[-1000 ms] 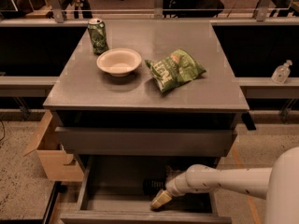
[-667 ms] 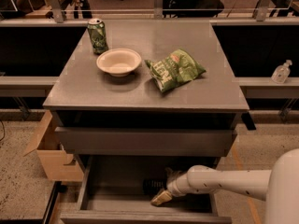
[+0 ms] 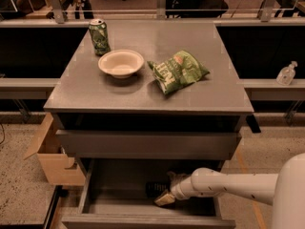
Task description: Pick rxbar chocolate from middle drawer and place on counter
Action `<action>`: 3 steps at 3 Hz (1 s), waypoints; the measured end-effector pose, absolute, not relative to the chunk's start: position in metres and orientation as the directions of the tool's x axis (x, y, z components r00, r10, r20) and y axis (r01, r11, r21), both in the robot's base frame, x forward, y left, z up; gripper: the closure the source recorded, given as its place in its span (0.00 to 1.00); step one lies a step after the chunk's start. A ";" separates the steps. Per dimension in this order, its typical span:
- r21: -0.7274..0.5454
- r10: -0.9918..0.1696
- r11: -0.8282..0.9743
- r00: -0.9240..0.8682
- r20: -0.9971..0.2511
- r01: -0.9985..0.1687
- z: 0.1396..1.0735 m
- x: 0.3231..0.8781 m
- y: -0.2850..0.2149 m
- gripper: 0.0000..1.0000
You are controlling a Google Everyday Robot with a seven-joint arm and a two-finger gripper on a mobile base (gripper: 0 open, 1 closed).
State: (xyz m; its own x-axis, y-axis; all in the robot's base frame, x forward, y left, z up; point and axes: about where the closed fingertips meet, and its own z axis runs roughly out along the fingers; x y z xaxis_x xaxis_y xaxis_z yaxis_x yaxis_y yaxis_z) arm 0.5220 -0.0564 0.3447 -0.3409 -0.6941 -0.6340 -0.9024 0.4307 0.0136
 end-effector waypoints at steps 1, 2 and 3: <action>0.014 -0.694 0.431 -0.341 -0.634 -0.902 0.352 0.522 -0.056 0.88; 0.013 -0.694 0.431 -0.341 -0.634 -0.902 0.354 0.522 -0.056 1.00; 0.013 -0.694 0.431 -0.341 -0.634 -0.902 0.354 0.522 -0.056 1.00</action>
Offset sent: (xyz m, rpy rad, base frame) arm 0.0091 0.0004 0.0232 0.0154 -0.0848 0.0213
